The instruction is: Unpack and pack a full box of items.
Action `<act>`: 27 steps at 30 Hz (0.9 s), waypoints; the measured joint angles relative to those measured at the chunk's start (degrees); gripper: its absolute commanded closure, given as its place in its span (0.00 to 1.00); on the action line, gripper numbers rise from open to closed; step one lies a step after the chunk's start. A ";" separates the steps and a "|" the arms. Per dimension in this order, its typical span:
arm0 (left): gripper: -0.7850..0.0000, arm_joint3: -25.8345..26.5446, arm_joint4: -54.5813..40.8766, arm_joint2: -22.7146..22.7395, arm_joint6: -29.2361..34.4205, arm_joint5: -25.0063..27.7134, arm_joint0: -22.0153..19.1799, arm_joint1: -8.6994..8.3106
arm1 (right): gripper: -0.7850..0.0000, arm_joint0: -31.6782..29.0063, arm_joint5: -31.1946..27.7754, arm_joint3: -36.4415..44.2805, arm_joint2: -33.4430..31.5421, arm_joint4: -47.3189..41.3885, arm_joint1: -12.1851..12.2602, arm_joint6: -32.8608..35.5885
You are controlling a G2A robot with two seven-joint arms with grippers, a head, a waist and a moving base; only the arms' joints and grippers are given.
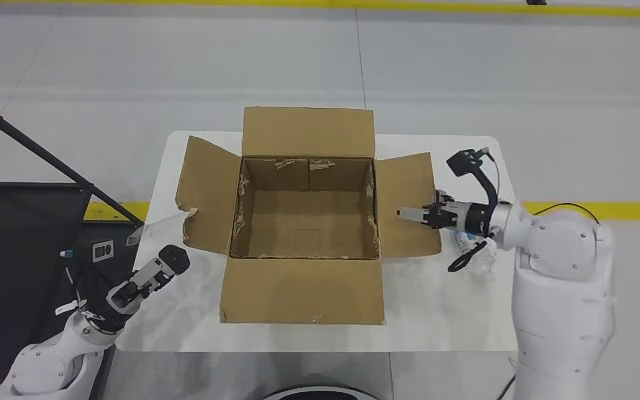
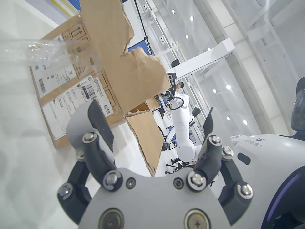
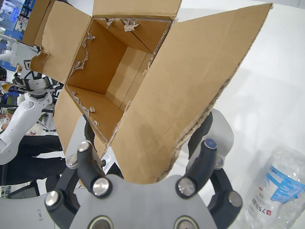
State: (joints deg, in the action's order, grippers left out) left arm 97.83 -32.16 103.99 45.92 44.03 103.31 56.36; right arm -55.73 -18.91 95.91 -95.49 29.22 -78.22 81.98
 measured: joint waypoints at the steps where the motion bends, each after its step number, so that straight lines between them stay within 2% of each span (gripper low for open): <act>1: 0.00 0.00 0.00 0.00 0.00 0.00 0.00 0.00 | 0.00 0.14 0.01 -0.06 0.41 -0.13 0.12 -0.01; 17: 0.00 0.00 0.00 0.00 0.00 0.00 0.00 0.00 | 0.00 2.34 3.66 0.06 6.33 1.98 2.04 -2.35; 27: 0.00 0.00 0.00 0.00 0.00 0.00 0.00 0.00 | 0.00 -2.48 9.49 8.75 -0.83 7.59 4.06 -5.79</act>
State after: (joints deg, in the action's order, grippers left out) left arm 97.83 -32.16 103.99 45.92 44.03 103.31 56.36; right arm -58.21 -9.42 104.66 -96.32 36.81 -74.16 76.19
